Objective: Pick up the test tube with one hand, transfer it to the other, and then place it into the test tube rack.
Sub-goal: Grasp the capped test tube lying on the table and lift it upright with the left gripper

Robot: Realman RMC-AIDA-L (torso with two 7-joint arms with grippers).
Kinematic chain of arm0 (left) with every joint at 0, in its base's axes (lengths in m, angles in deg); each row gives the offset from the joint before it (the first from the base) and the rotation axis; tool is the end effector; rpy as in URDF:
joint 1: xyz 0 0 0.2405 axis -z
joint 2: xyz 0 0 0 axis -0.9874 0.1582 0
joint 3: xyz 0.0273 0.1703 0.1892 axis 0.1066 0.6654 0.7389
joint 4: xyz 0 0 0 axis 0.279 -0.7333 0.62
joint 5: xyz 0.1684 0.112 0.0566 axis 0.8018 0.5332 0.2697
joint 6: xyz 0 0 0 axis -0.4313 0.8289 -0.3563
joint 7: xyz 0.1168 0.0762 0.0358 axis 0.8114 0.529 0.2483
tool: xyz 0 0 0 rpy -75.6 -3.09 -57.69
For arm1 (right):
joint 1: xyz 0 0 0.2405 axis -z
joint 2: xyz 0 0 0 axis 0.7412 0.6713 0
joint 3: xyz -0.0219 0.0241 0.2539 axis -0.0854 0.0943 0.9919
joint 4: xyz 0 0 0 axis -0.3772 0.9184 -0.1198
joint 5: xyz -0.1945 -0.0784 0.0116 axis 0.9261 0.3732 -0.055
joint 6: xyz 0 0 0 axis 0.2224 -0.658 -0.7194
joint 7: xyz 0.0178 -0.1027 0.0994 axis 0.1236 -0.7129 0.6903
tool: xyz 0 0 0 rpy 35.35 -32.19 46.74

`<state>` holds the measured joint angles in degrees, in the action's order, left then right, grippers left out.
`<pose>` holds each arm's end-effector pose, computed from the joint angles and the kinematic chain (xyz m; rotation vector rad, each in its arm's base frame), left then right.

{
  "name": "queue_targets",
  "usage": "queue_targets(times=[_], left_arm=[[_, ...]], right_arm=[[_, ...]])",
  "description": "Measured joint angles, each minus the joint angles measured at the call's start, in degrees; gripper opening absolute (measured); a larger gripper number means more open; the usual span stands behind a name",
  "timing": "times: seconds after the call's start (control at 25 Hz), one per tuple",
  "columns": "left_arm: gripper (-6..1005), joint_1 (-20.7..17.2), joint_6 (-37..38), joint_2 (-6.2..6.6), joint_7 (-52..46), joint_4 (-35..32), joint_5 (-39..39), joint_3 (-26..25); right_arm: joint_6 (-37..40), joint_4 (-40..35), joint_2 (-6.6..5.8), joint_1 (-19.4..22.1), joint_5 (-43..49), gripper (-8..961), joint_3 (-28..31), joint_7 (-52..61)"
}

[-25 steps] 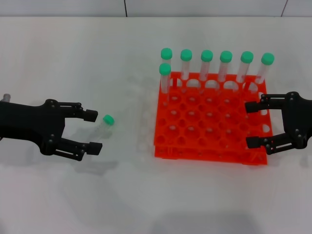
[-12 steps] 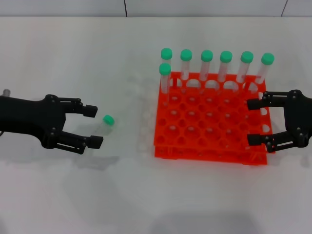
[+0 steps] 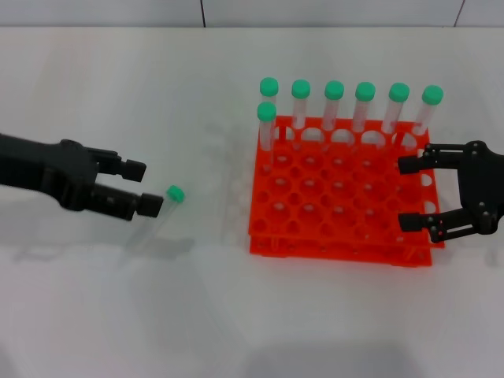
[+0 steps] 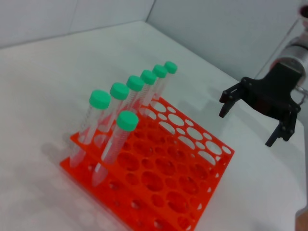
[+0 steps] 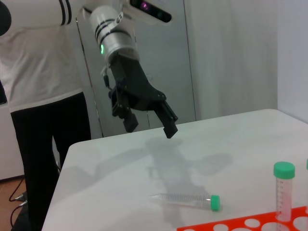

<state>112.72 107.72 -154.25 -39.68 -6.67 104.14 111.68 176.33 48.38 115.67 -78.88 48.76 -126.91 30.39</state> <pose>-0.2376 0.3235 0.0778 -2.9523 -0.9579 -0.3413 0.2520 0.3283 0.0413 -2.9463 0.2289 0.6600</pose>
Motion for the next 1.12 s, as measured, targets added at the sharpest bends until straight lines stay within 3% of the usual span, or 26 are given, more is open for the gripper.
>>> queue_targets(times=[0.28,0.36,0.56,0.6,0.64,0.72,1.12], left_arm=[[880,3.71,0.01,-0.05,-23.81,-6.7,8.07,6.25],[879,4.72,-0.14,-0.18,-26.6,-6.95,10.54,7.21],[879,8.17,-0.78,-2.71,-32.86,-6.96,22.65,9.83],[878,8.17,-0.78,-2.71,-32.86,-6.96,22.65,9.83],[878,9.16,-1.1,-4.12,-34.22,-6.99,26.92,11.82],[878,9.82,-2.04,-5.14,-35.92,-7.1,30.06,14.7],[876,10.14,-8.08,-6.13,-41.66,-6.75,32.7,22.57]], right_arm=[[-0.22,-1.58,0.13,-0.01,0.17,873,0.0,-0.13],[-0.32,-1.81,0.16,-0.01,0.23,873,0.0,-0.33],[-0.32,-1.94,0.27,-0.18,0.33,873,0.0,-1.25],[-0.32,-1.94,0.27,-0.18,0.33,873,0.0,-1.25],[-0.37,-2.01,0.27,-0.16,0.32,873,0.01,-1.56],[-0.4,-2.03,0.27,-0.16,0.32,873,0.0,-1.65],[-0.39,-2.03,0.35,0.14,0.43,873,0.0,-2.24]])
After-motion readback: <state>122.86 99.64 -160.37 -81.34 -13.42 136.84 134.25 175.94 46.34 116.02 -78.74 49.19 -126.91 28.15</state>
